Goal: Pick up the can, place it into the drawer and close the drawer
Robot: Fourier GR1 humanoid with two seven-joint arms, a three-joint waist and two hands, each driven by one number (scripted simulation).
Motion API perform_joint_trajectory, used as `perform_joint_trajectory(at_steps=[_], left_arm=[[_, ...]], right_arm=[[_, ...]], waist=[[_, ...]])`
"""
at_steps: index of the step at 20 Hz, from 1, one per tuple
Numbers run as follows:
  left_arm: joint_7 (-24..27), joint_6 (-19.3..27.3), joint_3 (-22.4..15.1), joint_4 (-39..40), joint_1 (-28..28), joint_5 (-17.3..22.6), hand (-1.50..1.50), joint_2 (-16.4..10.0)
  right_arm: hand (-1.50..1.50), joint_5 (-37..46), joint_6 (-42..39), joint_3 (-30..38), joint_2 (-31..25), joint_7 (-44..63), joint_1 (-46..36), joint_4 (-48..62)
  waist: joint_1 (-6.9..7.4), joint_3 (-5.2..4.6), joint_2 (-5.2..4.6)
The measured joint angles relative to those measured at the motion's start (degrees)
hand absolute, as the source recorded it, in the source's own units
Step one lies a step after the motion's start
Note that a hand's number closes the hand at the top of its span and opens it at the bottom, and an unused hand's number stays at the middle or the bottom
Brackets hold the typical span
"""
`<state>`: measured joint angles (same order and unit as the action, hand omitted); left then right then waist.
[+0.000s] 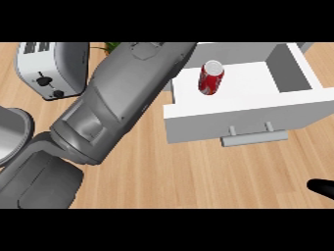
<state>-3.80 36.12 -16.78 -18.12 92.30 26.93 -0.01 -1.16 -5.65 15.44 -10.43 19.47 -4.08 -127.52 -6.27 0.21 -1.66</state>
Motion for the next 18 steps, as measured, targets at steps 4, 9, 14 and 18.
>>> perform_joint_trajectory(at_steps=[4, 9, 14, 18], left_arm=[[0.6, 0.4, 0.3, 0.4, 0.5, 2.0, -1.5, 0.0], [1.4, 0.8, 0.6, 0.0, 0.9, 4.6, -1.5, 0.0], [2.6, 1.0, 1.0, -0.2, 1.1, 6.6, -1.5, 0.0], [3.3, 0.9, 1.1, 0.7, 2.0, 6.5, -1.5, 0.0]], right_arm=[[-1.5, 4.0, -1.0, -1.9, -1.8, -2.1, -1.4, 0.2], [-1.5, 12.0, -1.7, -5.4, -4.9, -4.5, -4.7, 3.2], [-1.5, 22.0, -0.9, -9.8, -7.2, -7.6, -7.7, 8.6], [-1.5, 29.9, 0.7, -13.9, -7.9, -10.2, -10.4, 14.7]], waist=[[0.25, -0.02, -0.03], [0.95, -0.05, -0.1], [2.25, -0.08, 0.04], [3.63, -0.11, 0.2]])
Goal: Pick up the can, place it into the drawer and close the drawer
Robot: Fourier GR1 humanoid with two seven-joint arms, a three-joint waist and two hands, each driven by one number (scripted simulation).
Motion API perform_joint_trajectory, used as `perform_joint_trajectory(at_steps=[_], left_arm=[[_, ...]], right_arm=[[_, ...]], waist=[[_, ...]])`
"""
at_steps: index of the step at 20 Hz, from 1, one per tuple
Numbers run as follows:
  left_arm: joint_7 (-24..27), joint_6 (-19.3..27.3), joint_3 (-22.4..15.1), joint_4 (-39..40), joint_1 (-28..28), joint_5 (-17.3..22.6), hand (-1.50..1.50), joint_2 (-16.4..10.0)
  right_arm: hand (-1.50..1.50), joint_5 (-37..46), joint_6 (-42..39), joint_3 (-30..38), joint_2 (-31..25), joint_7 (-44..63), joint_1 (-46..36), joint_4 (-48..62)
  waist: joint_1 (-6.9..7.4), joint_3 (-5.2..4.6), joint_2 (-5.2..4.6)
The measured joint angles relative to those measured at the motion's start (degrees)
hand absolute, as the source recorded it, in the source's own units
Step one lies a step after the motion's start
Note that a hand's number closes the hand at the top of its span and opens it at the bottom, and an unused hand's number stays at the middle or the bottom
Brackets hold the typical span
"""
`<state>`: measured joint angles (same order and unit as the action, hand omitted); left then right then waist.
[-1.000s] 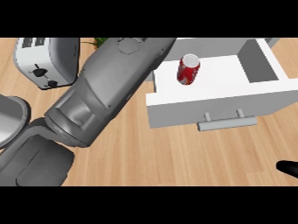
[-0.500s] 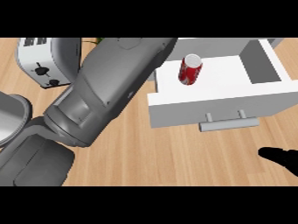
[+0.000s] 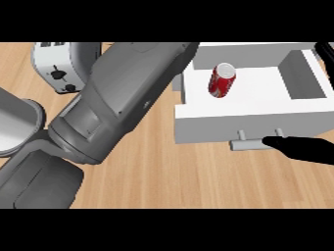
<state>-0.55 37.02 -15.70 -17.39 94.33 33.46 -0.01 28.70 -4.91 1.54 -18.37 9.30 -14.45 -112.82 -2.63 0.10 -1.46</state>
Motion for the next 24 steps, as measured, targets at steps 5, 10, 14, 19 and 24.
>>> perform_joint_trajectory(at_steps=[5, 10, 14, 19, 24], left_arm=[[0.7, -0.5, -0.2, 1.5, 0.0, -0.6, -1.5, 0.0], [0.7, -1.9, 0.6, 1.3, -0.3, -0.9, -1.5, -0.4], [0.8, -3.2, 1.3, 0.4, -1.4, -1.1, -1.5, -1.6], [-0.8, -3.2, 1.3, -1.0, -2.1, -2.2, -1.5, -3.4], [-2.1, -3.7, 1.0, -3.4, -4.2, -3.2, -1.5, -5.4]], right_arm=[[-1.5, 8.5, 3.3, -4.5, 0.3, -3.7, -3.6, 10.1], [-1.5, 16.5, 7.3, -7.6, 0.9, -6.2, -7.5, 21.2], [-1.5, 21.1, 12.1, -8.5, 2.7, -8.6, -12.0, 31.5], [-1.5, 25.4, 19.3, -8.2, 5.5, -11.3, -18.0, 45.3], [-1.5, 28.2, 26.9, -5.5, 6.9, -13.1, -24.6, 58.3]], waist=[[1.08, 0.0, 0.13], [2.26, -0.04, 0.5], [3.05, -0.04, 0.66], [4.04, -0.04, 0.78], [4.95, -0.06, 0.9]])
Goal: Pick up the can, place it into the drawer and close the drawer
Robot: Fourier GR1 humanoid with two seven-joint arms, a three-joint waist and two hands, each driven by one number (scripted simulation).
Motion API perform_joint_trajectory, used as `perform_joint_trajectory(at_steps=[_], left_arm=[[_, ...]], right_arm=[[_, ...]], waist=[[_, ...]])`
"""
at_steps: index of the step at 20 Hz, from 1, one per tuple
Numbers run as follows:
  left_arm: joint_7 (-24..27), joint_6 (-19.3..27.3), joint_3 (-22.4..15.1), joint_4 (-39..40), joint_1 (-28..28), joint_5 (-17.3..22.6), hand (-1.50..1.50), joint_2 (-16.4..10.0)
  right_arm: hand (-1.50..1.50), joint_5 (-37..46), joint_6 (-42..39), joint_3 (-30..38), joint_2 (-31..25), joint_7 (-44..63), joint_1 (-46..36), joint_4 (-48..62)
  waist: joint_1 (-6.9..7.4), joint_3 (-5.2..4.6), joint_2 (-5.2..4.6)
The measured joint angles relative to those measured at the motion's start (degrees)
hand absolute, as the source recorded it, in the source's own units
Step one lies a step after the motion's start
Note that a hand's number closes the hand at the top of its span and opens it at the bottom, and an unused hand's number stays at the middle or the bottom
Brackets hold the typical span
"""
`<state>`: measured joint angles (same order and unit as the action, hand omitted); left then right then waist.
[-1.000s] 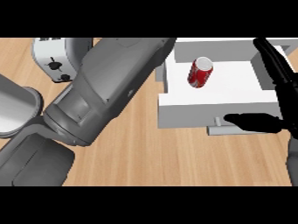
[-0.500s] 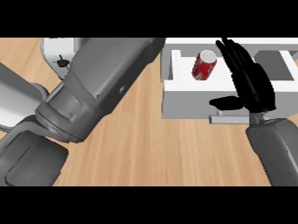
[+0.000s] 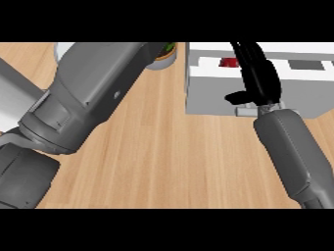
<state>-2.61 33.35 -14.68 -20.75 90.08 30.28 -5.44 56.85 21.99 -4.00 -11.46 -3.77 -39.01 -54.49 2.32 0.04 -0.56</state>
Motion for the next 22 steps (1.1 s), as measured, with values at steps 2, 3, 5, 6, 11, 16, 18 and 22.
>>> perform_joint_trajectory(at_steps=[2, 3, 5, 6, 11, 16, 18, 22], left_arm=[[-0.2, -0.2, -0.2, -1.3, -1.1, -0.3, -1.5, -0.6], [-0.9, -0.6, -0.2, -1.9, -1.4, -0.4, -1.5, -1.3], [-2.3, -0.8, -0.3, -3.2, -1.8, -0.6, -1.5, -2.1], [-2.9, -0.9, -0.4, -3.9, -2.2, -0.7, -1.5, -2.5], [-3.7, -1.6, -1.2, -7.7, -5.8, -1.7, -1.5, -4.3], [-6.1, -2.7, -1.7, -12.1, -8.7, -2.0, -1.5, -6.4], [-7.2, -3.2, -1.8, -13.8, -9.6, -1.9, -1.5, -7.5], [-8.0, -3.8, -2.4, -18.0, -13.1, -2.1, -1.5, -8.8]], right_arm=[[-1.5, 1.0, 3.1, 1.3, 0.3, -0.1, -3.0, 4.6], [-1.5, 1.6, 4.9, 1.6, 0.8, 0.0, -4.2, 6.4], [-1.5, 2.3, 7.6, 2.7, 1.3, 0.1, -7.1, 10.6], [-1.5, 2.8, 9.0, 3.0, 1.6, 0.2, -8.5, 12.5], [-1.5, 3.6, 12.3, 5.6, 0.6, -0.2, -15.6, 21.2], [-1.5, 4.4, 14.4, 6.9, 0.2, -0.8, -20.0, 27.5], [-1.5, 5.1, 14.2, 7.0, -0.1, -0.4, -21.9, 29.8], [-1.5, 5.4, 14.3, 7.7, -0.4, -1.2, -23.9, 32.9]], waist=[[0.43, 0.01, 0.01], [0.53, 0.01, 0.04], [0.88, 0.0, 0.04], [1.15, 0.01, 0.05], [2.08, -0.04, -0.03], [2.86, -0.07, -0.05], [3.08, 0.04, -0.24], [3.41, 0.12, -0.35]])
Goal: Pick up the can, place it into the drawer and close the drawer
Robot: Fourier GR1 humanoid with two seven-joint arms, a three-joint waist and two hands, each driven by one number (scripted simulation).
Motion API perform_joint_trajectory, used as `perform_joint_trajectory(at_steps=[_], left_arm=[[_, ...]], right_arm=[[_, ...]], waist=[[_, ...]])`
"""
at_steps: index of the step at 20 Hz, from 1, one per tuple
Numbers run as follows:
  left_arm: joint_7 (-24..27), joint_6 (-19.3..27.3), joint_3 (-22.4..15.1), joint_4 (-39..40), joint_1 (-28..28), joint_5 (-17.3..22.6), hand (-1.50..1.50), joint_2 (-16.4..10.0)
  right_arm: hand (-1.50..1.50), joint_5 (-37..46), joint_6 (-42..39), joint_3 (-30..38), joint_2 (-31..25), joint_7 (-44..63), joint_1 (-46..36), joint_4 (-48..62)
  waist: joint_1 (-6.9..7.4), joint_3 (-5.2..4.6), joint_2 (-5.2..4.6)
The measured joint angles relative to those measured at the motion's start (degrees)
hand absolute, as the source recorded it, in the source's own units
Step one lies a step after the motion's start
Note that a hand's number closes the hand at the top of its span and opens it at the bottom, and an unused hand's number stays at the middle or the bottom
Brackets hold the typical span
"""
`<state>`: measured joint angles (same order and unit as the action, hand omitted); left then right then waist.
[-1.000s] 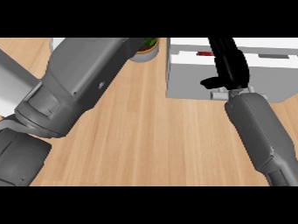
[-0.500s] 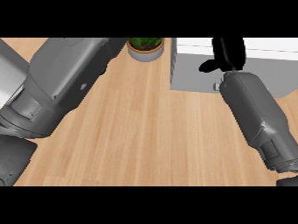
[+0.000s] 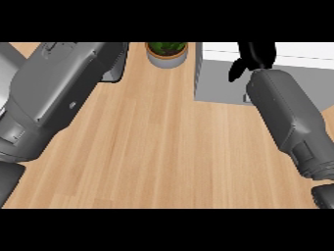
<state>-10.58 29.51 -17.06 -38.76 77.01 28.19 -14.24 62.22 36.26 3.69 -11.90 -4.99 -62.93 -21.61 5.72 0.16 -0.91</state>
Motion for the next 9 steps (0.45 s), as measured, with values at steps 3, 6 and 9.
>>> perform_joint_trajectory(at_steps=[3, 6, 9], left_arm=[[-0.9, -0.3, -0.2, -2.3, -1.1, -0.1, -1.5, -1.0], [-1.6, -0.8, -0.1, -4.3, -2.8, 0.1, -1.5, -2.1], [-2.4, -1.2, -0.2, -6.9, -4.6, 0.2, -1.5, -3.2]], right_arm=[[-1.5, -0.7, -0.4, 1.0, -0.1, -1.4, -1.4, 1.6], [-1.5, -2.6, -1.4, 2.7, 0.0, -4.2, -2.3, 1.7], [-1.5, -4.9, -3.2, 4.8, -0.3, -6.3, -4.1, 1.0]], waist=[[0.0, 0.14, -0.32], [-0.21, 0.22, -0.36], [-0.18, -0.15, 0.42]])
